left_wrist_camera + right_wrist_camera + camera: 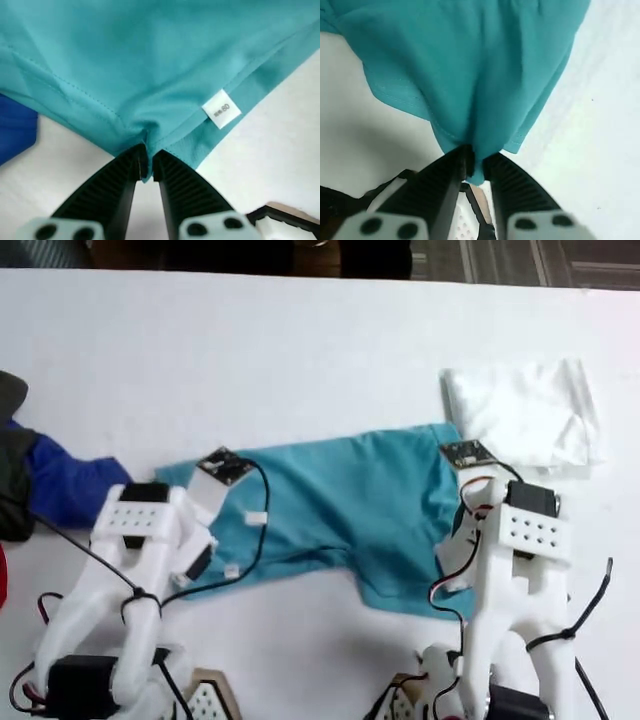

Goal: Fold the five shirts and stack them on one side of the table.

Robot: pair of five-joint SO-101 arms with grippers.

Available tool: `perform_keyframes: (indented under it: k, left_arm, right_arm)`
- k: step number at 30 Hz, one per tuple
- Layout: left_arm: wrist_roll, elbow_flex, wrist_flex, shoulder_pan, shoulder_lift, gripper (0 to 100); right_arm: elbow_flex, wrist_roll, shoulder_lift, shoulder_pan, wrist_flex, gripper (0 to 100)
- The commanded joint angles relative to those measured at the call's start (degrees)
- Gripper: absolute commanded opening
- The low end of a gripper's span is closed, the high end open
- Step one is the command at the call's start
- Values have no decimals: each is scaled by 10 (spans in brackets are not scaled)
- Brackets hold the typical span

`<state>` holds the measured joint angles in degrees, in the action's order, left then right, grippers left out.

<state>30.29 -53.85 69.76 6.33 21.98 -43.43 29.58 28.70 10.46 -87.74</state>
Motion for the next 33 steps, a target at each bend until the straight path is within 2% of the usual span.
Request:
perform_keyframes:
  k: [1, 5, 8, 11, 13, 15, 20, 26, 33]
  left_arm:
    - [-1, 5, 27, -1, 21, 68]
    - [30, 16, 56, 3, 21, 155]
    - [45, 80, 97, 42, 22, 184]
    - [46, 182, 136, 93, 20, 127]
    - [42, 244, 150, 110, 17, 20]
    - [42, 279, 160, 110, 16, 38]
    - [6, 253, 122, 51, 14, 25]
    - [-43, 147, 42, -49, -62, 26]
    - [-35, 100, 29, -54, -157, 26]
  right_arm:
    - [46, 5, 25, -1, -21, 171]
    - [116, 5, 25, -1, -31, 185]
    - [179, -1, 21, -5, -28, 162]
    - [219, -30, 20, -15, 11, 82]
    - [224, -61, 19, -30, 46, 7]
    - [223, -69, 17, -65, 71, 29]
    - [226, -74, -53, -146, 127, 19]
    - [227, -90, -205, -153, 226, 19]
    - [228, -106, -357, -147, 293, 19]
